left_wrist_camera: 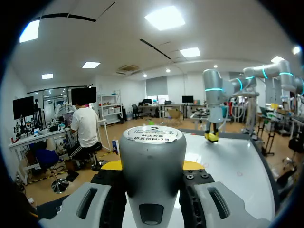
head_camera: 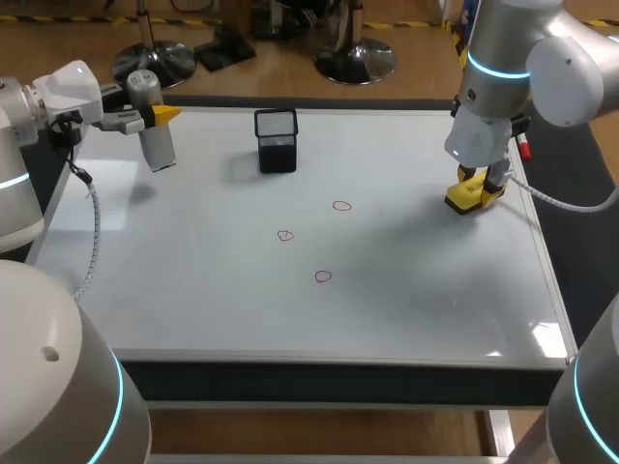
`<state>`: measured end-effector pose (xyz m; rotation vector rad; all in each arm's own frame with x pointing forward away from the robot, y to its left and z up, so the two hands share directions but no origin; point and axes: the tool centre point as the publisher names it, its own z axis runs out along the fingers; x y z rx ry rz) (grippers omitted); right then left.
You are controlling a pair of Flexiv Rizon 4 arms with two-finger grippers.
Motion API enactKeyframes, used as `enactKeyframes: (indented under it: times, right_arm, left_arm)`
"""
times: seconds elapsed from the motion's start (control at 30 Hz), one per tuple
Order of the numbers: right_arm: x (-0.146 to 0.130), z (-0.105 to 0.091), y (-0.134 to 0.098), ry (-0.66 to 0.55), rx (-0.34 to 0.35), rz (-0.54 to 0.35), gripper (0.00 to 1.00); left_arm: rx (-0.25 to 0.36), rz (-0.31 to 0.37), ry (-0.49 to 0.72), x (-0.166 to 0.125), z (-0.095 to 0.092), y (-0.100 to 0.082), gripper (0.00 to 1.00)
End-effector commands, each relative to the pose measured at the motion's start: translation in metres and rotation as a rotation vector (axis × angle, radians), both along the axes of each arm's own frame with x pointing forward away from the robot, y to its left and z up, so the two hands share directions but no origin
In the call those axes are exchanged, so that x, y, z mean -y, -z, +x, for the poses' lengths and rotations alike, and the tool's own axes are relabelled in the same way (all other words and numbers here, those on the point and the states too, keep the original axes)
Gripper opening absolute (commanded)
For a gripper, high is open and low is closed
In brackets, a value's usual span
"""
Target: Pick up the inspection probe, press it on each red-marked spot on the whiteboard one by one, put down the probe, pick up the eraser, and wipe off all the red marks.
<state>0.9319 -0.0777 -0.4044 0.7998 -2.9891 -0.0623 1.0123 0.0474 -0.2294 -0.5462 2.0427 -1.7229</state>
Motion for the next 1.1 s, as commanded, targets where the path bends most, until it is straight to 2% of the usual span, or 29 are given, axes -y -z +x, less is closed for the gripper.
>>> enactKeyframes:
  times: [0.03, 0.13, 0.23, 0.37, 0.63, 1.1]
  right_arm:
    - [0.000, 0.000, 0.000, -0.001, 0.000, -0.002, 0.00]
    - [0.000, 0.000, 0.000, -0.001, 0.000, -0.002, 0.00]
    - [0.000, 0.000, 0.000, -0.001, 0.000, -0.002, 0.00]
    - [0.000, 0.000, 0.000, -0.001, 0.000, -0.002, 0.00]
    - [0.000, 0.000, 0.000, -0.001, 0.000, -0.002, 0.00]
    - [0.000, 0.000, 0.000, -0.001, 0.000, -0.002, 0.00]
  left_arm:
    - [0.003, -0.001, -0.002, 0.000, 0.000, 0.000, 0.00]
    - [0.006, 0.005, 0.001, 0.003, -0.003, -0.001, 0.00]
    - [0.014, 0.031, -0.003, 0.013, -0.013, -0.002, 0.00]
    - [0.018, 0.028, 0.000, 0.029, -0.029, -0.002, 0.00]
    - [0.012, 0.004, 0.005, 0.067, -0.068, 0.002, 0.00]
    - [-0.016, -0.041, 0.092, 0.113, -0.109, 0.010, 0.00]
